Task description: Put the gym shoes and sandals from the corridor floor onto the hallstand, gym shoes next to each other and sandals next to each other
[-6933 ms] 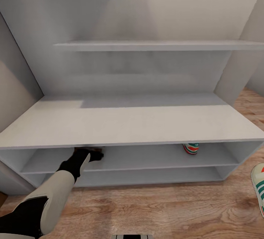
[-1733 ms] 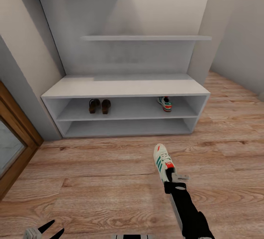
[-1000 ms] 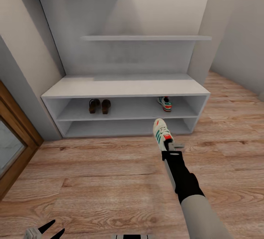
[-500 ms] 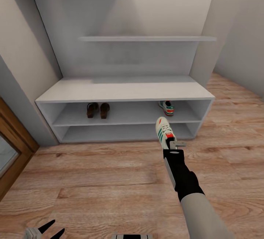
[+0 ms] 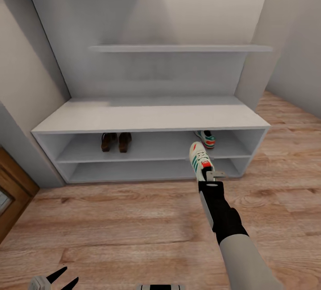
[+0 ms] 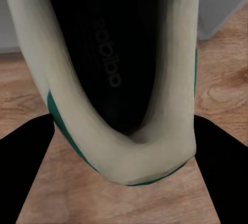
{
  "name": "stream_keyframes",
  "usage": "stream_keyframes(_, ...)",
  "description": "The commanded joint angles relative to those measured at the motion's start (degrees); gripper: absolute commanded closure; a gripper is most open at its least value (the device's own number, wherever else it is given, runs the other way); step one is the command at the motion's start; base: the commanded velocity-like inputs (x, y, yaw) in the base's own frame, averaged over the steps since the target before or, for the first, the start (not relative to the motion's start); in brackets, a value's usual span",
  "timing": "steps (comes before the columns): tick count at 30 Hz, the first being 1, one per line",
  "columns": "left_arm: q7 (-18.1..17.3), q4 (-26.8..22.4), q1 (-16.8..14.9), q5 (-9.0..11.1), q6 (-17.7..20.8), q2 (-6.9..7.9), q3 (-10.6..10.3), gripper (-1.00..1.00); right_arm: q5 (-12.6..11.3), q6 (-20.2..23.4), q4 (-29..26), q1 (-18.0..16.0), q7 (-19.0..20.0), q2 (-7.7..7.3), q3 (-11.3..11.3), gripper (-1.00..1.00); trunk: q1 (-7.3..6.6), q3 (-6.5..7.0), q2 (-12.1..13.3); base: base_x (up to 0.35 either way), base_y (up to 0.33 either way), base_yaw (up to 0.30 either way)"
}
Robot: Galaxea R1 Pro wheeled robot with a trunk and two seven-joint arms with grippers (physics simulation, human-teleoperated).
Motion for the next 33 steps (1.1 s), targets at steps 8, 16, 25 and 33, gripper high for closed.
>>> stream_keyframes(8, -0.2, 0.1, -0.1, 0.0, -0.3, 0.00, 0.1, -1.00, 0.7, 0.4, 1.2, 0.0, 0.2, 0.06, -0.2, 1.00, 0.02, -0.05, 0.0, 0.186, 0.000, 0.000)
stream_keyframes(16, 0.0, 0.1, -0.1, 0.0, -0.3, -0.08, 0.1, -1.00, 0.7, 0.4, 5.4, 0.0, 0.1, 0.06, -0.2, 1.00, 0.02, -0.05, 0.0, 0.004, 0.000, 0.000)
stream_keyframes(25, 0.0, 0.1, -0.1, -0.8, -0.3, -0.04, 0.1, -1.00, 0.7, 0.4, 5.3, 0.0, 0.1, 0.06, -0.3, 1.00, 0.07, -0.49, 0.0, 0.000, 0.000, 0.000)
stream_keyframes(33, 0.3, 0.1, -0.1, -2.4, -0.2, -0.08, 0.1, -1.00, 0.7, 0.4, 5.3, 0.0, 0.1, 0.06, -0.4, 1.00, 0.18, -1.47, -0.1, 0.000, 0.000, 0.000)
